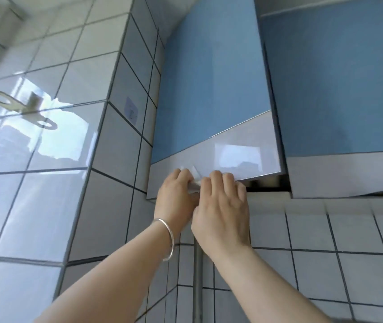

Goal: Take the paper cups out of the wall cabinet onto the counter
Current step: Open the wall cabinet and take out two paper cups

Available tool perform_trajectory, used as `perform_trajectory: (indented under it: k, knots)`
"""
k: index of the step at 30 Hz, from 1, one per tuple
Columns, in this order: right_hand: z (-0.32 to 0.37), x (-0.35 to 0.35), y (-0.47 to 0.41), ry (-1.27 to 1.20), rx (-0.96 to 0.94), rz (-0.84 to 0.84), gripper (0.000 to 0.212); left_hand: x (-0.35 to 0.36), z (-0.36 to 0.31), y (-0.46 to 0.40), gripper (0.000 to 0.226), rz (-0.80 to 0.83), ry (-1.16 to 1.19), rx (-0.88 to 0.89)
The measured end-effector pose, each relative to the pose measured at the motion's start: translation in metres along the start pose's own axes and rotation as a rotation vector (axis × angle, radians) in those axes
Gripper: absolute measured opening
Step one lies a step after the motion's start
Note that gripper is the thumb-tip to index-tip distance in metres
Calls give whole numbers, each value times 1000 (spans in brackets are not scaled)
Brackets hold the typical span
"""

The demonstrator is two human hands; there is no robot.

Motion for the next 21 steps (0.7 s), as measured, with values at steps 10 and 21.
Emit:
perform_trajectory:
  k: [10,21]
  knots:
    - [50,-28,15,-495,-270,-7,35,-71,16,11,15,-58,-26,14]
    - [95,14,9,-1070,183,556,61,-109,48,14,6,-217,-15,-117]
Point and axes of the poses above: each hand's wrist, its own y-axis away from the middle knuckle, its own x-axis out of the palm, z = x × y, the point moved 2 cm from there along -y, towards the middle knuckle, and after that the axes turned 1 degree about -x, right-handed, at the moved point
